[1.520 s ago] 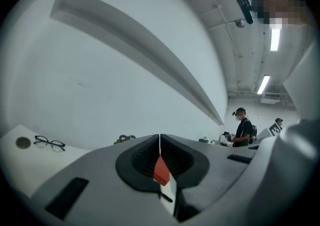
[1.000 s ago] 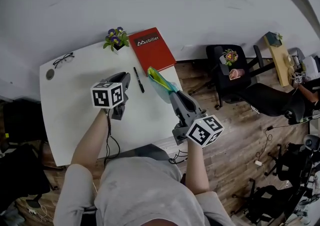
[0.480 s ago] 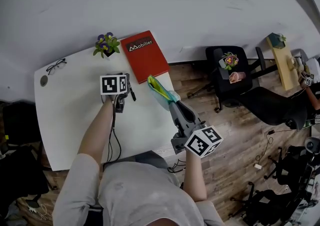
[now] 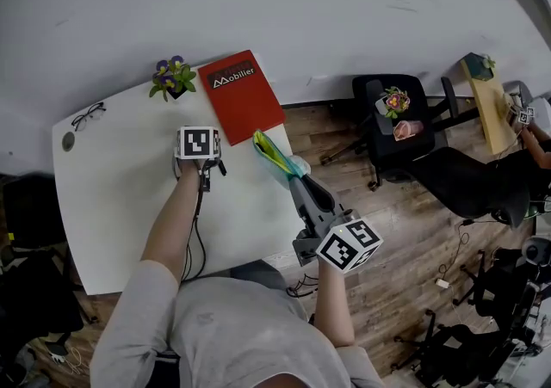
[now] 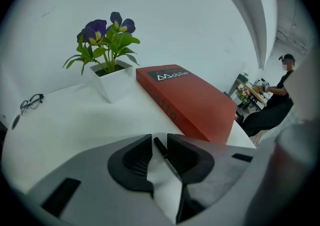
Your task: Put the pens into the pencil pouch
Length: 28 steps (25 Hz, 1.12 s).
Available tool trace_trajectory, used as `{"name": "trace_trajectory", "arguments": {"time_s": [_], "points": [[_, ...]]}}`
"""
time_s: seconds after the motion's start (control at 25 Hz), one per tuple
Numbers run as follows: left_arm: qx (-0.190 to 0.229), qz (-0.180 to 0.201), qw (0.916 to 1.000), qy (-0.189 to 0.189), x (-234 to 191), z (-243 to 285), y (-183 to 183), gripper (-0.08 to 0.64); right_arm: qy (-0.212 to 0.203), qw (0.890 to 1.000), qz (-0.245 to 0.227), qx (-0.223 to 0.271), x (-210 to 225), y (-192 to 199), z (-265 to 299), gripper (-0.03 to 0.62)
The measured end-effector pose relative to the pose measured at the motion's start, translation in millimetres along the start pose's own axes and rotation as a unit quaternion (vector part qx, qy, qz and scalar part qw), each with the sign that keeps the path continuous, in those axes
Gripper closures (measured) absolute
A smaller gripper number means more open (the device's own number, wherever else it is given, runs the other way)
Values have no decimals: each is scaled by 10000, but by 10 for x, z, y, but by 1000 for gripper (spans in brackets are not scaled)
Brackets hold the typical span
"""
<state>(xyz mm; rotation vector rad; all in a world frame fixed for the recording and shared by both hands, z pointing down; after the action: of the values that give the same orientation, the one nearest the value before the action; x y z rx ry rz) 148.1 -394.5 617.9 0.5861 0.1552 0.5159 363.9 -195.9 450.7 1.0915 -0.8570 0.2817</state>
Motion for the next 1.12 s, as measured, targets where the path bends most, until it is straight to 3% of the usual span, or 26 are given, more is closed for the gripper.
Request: {"name": "trace_trajectory", "arguments": {"time_s": [0.12, 0.28, 0.4, 0.52, 0.8, 1.12], "points": [[-73, 265, 9996, -69, 10, 8, -13, 476, -58, 10000, -30, -47, 8, 7, 22, 525], [14, 268, 9996, 37, 46, -40, 1, 511, -119, 9999, -19, -99, -2, 25, 52, 525], [438, 133, 9989, 129, 33, -197, -24, 512, -196, 9997, -15, -153, -25, 43, 96, 525], [1147, 59, 9930, 275, -12, -502, -128, 512, -326, 9993, -11, -206, -86, 76, 175, 525], [2795, 123, 9593, 382, -197, -1523, -252, 512, -683, 9970, -82, -352, -354, 179, 398, 525], [4201, 265, 9060, 440, -322, -2643, -86, 512, -986, 9937, -167, -502, -827, 516, 506, 525]]}}
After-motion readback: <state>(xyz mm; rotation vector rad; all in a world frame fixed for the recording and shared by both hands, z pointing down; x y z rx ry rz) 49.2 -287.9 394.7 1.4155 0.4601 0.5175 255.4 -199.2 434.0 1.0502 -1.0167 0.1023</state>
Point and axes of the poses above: the fingertips, and each gripper's own axes: z forward along the fingers, x to its right, y out of its underside, the point moved 5 cm from there along -z, backward along the fingers, and after that the axes turned 13 degrees about z, right-handed, at the moved point
